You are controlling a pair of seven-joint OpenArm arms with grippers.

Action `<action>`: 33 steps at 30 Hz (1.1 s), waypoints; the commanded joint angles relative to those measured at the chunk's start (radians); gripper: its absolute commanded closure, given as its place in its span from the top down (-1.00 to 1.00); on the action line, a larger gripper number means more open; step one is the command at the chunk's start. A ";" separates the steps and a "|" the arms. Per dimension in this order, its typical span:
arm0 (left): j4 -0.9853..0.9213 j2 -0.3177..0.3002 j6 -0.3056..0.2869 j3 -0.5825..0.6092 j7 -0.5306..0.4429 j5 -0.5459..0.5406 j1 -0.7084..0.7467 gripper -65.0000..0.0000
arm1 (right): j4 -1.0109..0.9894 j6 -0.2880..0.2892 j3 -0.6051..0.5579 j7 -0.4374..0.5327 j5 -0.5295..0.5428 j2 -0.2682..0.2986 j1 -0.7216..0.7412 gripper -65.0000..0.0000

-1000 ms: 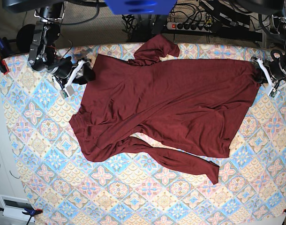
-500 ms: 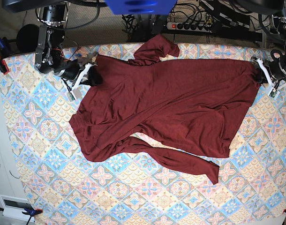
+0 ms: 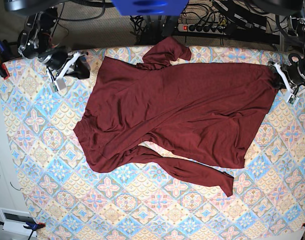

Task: Layout the t-shirt on the table in an organized manner, then fold the t-shirt properly
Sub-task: 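Release the shirt edge and regrasp the shirt corner with the right gripper, then pull the shirt corner with the right gripper, stretching it from the left gripper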

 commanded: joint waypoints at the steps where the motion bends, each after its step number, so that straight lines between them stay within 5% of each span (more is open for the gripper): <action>1: 0.013 -0.024 -0.004 -0.011 -0.015 -0.011 -0.003 -1.00 | 0.019 0.003 0.005 0.024 0.015 0.014 0.010 -0.94; 3: 0.013 -0.024 -0.004 -0.011 -0.015 -0.011 -0.003 -1.00 | -0.008 0.003 0.005 0.027 0.003 0.014 0.011 -0.87; 11: 0.013 -0.024 -0.004 -0.011 -0.015 -0.011 -0.003 -1.00 | -0.140 0.003 0.003 0.022 -0.109 0.011 0.099 -0.04; 33: 0.013 -0.024 -0.004 -0.011 -0.015 -0.011 -0.003 -1.00 | -0.179 0.003 -0.149 0.030 -0.100 -0.114 0.209 -0.14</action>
